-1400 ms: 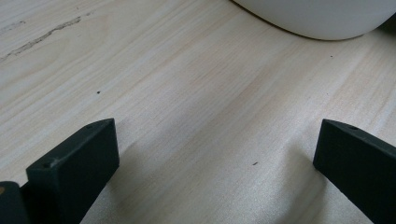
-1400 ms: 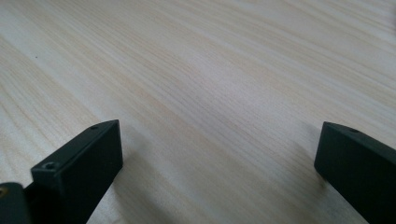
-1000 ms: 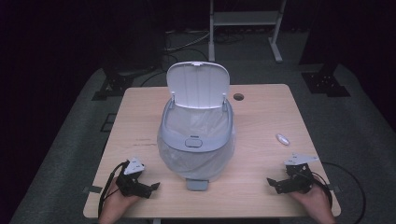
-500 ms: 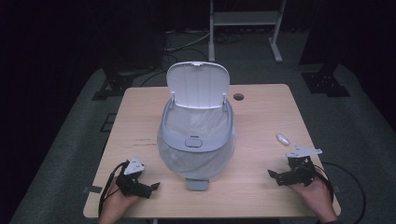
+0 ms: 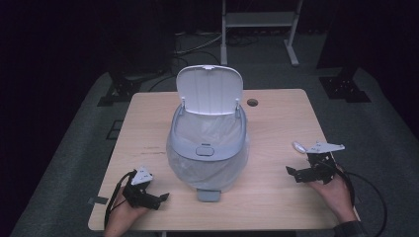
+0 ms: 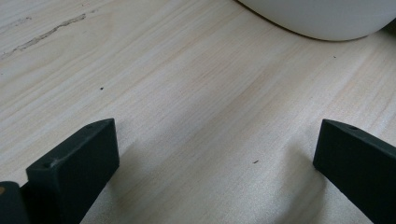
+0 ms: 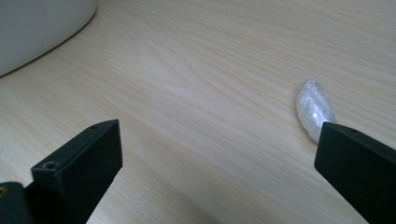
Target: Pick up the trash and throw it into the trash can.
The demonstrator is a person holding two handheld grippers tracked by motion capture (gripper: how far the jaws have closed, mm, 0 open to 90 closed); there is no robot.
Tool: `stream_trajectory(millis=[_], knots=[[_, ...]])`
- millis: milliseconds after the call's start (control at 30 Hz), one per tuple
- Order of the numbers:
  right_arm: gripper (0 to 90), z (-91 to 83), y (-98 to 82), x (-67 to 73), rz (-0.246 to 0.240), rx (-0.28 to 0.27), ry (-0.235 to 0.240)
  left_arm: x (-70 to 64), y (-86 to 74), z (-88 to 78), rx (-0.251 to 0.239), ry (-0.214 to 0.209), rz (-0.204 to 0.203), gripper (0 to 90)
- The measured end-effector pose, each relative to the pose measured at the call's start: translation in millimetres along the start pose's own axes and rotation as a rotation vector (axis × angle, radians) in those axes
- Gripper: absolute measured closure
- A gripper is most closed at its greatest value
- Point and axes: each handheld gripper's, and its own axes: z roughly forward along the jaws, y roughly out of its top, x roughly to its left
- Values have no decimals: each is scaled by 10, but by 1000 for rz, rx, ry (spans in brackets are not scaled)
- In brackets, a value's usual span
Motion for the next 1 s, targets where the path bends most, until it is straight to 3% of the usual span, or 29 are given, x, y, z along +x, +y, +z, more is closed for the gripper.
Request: stream_trajectory(millis=[433, 500, 733, 833, 1000], knots=[[2, 119, 159, -252, 47, -34, -32, 1, 0, -2, 2, -1, 1, 0], [46, 139, 174, -288, 46, -42, -37, 1, 0, -2, 2, -1, 1, 0], [54, 260, 226, -431, 60, -52, -43, 0, 0, -1, 2, -1, 0, 0], [109, 313, 217, -480, 71, -56, -44, 0, 0, -2, 2, -1, 1, 0], [128, 397, 197, -546, 90, -50, -52, 1, 0, -1, 2, -1, 1, 0]])
